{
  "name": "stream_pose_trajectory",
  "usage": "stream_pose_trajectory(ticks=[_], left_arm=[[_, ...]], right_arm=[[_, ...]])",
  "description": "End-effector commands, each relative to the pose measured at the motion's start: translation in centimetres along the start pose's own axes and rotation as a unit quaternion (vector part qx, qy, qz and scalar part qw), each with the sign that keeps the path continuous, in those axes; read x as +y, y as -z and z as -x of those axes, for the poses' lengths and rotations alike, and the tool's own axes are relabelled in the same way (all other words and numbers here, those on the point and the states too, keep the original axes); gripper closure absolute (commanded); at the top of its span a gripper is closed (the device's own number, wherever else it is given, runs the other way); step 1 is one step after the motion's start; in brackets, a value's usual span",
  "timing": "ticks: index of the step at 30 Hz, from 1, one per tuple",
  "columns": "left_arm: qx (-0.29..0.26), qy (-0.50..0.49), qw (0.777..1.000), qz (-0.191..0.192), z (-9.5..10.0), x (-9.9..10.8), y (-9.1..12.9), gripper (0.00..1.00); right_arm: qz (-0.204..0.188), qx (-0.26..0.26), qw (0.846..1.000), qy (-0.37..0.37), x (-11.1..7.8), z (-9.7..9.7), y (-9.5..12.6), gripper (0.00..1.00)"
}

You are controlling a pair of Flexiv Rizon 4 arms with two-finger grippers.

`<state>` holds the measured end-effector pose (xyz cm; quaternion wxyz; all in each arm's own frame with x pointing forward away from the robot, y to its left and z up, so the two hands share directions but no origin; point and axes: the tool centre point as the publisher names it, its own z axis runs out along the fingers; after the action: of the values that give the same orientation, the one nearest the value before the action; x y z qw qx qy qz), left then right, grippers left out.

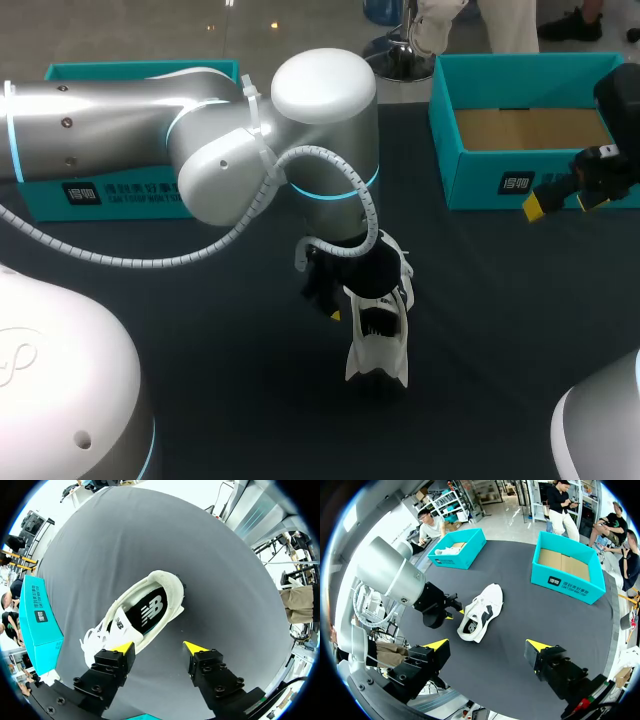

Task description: Take the shoe out of the shoebox, open the shoe tongue, remove and reinsert the insole, then place the shoe into the shoebox

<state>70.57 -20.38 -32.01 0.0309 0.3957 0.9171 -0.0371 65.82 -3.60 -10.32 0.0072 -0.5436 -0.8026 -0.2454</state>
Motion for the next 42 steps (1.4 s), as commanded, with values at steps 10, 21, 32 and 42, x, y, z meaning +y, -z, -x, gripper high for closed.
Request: stream_pose_trajectory(ticks=[10,21,32,42], left_arm=[[0.061,0.096,0.993,-0.006,0.4,-0.6,0.7,0.00],[0.135,0.261,0.956,0.019,-2.6,-3.0,0.8,0.00],[0.107,0.299,0.947,0.045,-4.9,-8.7,-0.4,0.00],[0.102,0.323,0.939,0.050,-3.9,-9.2,-2.1,0.00]], right_arm=[[-0.005,0.000,1.000,-0.001,0.5,0.0,-0.1,0.00],[-0.005,0.000,1.000,-0.001,0.5,0.0,-0.1,0.00],[-0.005,0.000,1.000,-0.001,0.5,0.0,-0.1,0.00],[-0.005,0.000,1.000,-0.001,0.5,0.0,-0.1,0.00]])
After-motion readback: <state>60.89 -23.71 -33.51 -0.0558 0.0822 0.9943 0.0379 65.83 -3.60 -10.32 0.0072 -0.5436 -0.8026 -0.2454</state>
